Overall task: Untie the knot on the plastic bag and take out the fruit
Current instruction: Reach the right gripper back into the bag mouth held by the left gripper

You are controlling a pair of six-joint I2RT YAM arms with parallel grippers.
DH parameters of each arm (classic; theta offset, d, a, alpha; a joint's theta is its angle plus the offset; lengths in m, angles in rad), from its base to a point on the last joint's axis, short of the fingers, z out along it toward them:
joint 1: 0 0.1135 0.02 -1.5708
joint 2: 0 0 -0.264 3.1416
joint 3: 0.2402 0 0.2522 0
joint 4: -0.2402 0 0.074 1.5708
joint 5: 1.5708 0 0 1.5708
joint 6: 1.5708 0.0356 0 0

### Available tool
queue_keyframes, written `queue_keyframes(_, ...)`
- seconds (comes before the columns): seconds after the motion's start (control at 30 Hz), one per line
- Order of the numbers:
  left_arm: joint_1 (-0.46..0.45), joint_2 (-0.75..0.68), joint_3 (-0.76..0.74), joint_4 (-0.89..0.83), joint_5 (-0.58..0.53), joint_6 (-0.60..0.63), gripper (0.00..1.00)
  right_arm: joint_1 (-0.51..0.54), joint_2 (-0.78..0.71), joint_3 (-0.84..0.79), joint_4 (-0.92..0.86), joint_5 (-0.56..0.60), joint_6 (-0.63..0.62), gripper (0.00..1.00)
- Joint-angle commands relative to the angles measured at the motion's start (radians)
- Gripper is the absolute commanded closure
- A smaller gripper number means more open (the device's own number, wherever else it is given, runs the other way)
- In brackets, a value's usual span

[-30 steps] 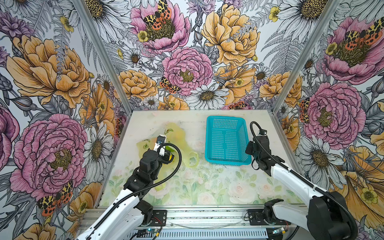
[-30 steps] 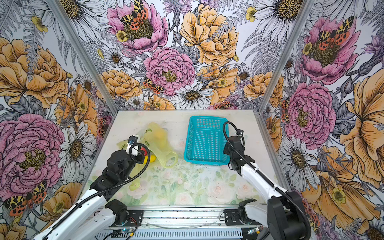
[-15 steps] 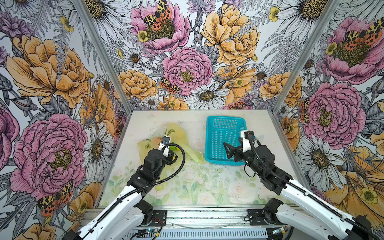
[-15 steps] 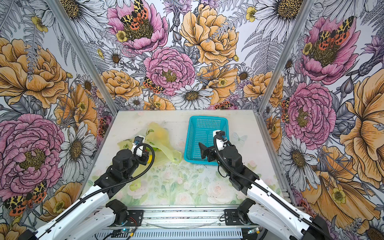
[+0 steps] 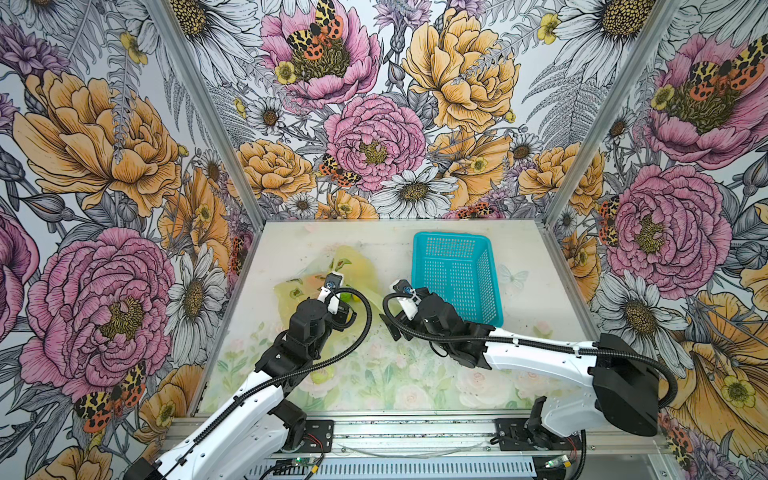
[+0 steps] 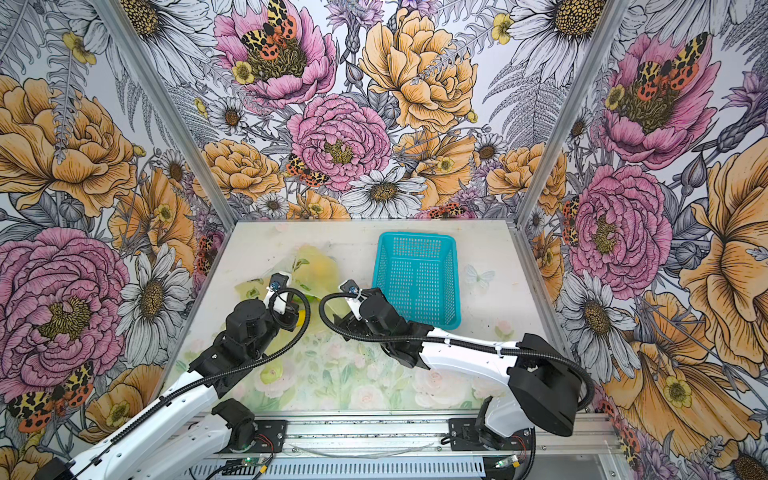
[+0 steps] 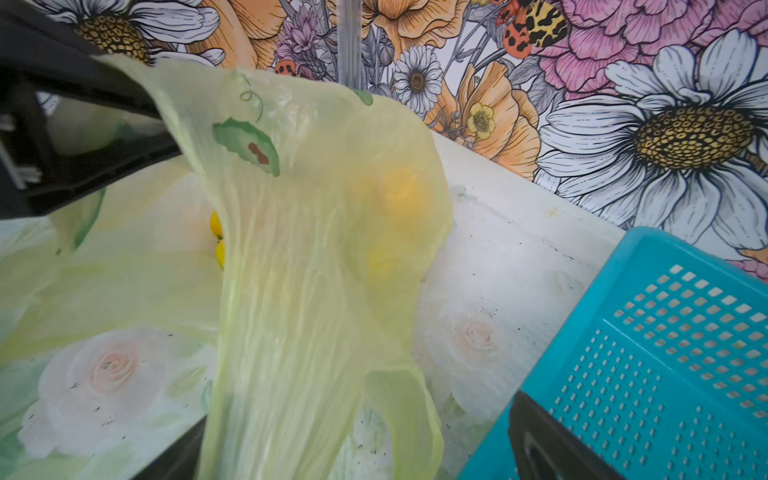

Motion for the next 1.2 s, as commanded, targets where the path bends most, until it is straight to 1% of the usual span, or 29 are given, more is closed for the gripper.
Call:
queue_keyframes(0.0, -0.010, -0.005, 0.003, 0.024, -0.004, 0.001, 1.00, 0.001, 0.065, 0.067, 0.015, 0.140, 0.002, 0.17)
queue_keyframes(0.03, -0.010, -0.005, 0.002, 0.027, -0.007, 0.002, 1.00, 0.000, 0.074, 0.077, 0.011, 0.156, 0.007, 0.33)
queue_keyframes(0.07, -0.009, -0.007, -0.001, 0.031, -0.015, 0.003, 1.00, -0.001, 0.077, 0.085, 0.007, 0.171, 0.010, 0.56)
queue_keyframes(0.1, -0.010, -0.006, -0.002, 0.034, -0.023, 0.004, 1.00, -0.003, 0.072, 0.089, 0.007, 0.187, 0.011, 0.73)
queue_keyframes(0.13, -0.010, -0.007, -0.002, 0.034, -0.030, 0.004, 1.00, -0.004, 0.063, 0.086, 0.009, 0.209, 0.011, 0.86)
queue_keyframes(0.17, -0.010, -0.006, -0.002, 0.031, -0.034, 0.003, 1.00, -0.007, 0.048, 0.077, 0.019, 0.237, 0.012, 0.97)
queue_keyframes(0.2, -0.009, -0.007, 0.000, 0.030, -0.035, 0.002, 1.00, -0.011, 0.030, 0.065, 0.034, 0.255, 0.010, 1.00)
queue_keyframes(0.27, -0.010, -0.011, -0.004, 0.031, -0.038, -0.002, 0.95, -0.022, -0.018, 0.032, 0.056, 0.278, 0.011, 1.00)
queue_keyframes(0.37, -0.010, -0.013, -0.012, 0.042, -0.064, 0.001, 0.90, -0.044, -0.095, -0.016, 0.066, 0.279, 0.010, 1.00)
queue_keyframes(0.43, -0.010, -0.006, -0.013, 0.046, -0.093, 0.002, 0.79, -0.058, -0.135, -0.041, 0.064, 0.281, 0.010, 1.00)
queue_keyframes(0.53, -0.011, 0.016, -0.002, 0.038, -0.099, -0.002, 0.71, -0.082, -0.186, -0.088, 0.064, 0.285, 0.019, 1.00)
queue_keyframes(0.57, -0.012, 0.024, 0.000, 0.038, -0.094, -0.003, 0.66, -0.090, -0.202, -0.103, 0.065, 0.273, 0.024, 1.00)
queue_keyframes(0.6, -0.011, 0.033, 0.002, 0.038, -0.090, -0.002, 0.64, -0.093, -0.214, -0.119, 0.072, 0.258, 0.025, 1.00)
queue_keyframes(0.67, -0.012, 0.046, 0.009, 0.034, -0.083, 0.000, 0.65, -0.097, -0.225, -0.138, 0.084, 0.225, 0.023, 1.00)
queue_keyframes(0.77, -0.012, 0.058, 0.015, 0.032, -0.071, 0.003, 0.83, -0.096, -0.231, -0.153, 0.089, 0.188, 0.022, 1.00)
queue_keyframes(0.8, -0.012, 0.061, 0.017, 0.030, -0.069, 0.003, 0.89, -0.096, -0.235, -0.158, 0.092, 0.184, 0.022, 0.98)
queue_keyframes(0.83, -0.011, 0.061, 0.017, 0.028, -0.067, 0.004, 0.96, -0.096, -0.240, -0.164, 0.092, 0.178, 0.021, 0.93)
queue_keyframes(0.87, -0.012, 0.058, 0.017, 0.026, -0.065, 0.004, 1.00, -0.096, -0.249, -0.171, 0.095, 0.169, 0.020, 0.83)
queue_keyframes(0.97, -0.011, 0.046, 0.011, 0.033, -0.061, 0.004, 1.00, -0.094, -0.287, -0.196, 0.099, 0.138, 0.000, 0.46)
queue_keyframes(1.0, -0.012, 0.040, 0.009, 0.033, -0.062, 0.004, 1.00, -0.091, -0.305, -0.207, 0.099, 0.136, -0.010, 0.37)
queue_keyframes(1.07, -0.011, 0.030, 0.005, 0.036, -0.061, 0.003, 1.00, -0.084, -0.353, -0.228, 0.095, 0.137, -0.031, 0.28)
queue_keyframes(1.17, -0.012, 0.018, 0.000, 0.041, -0.056, 0.003, 1.00, -0.053, -0.451, -0.264, 0.081, 0.129, -0.079, 0.23)
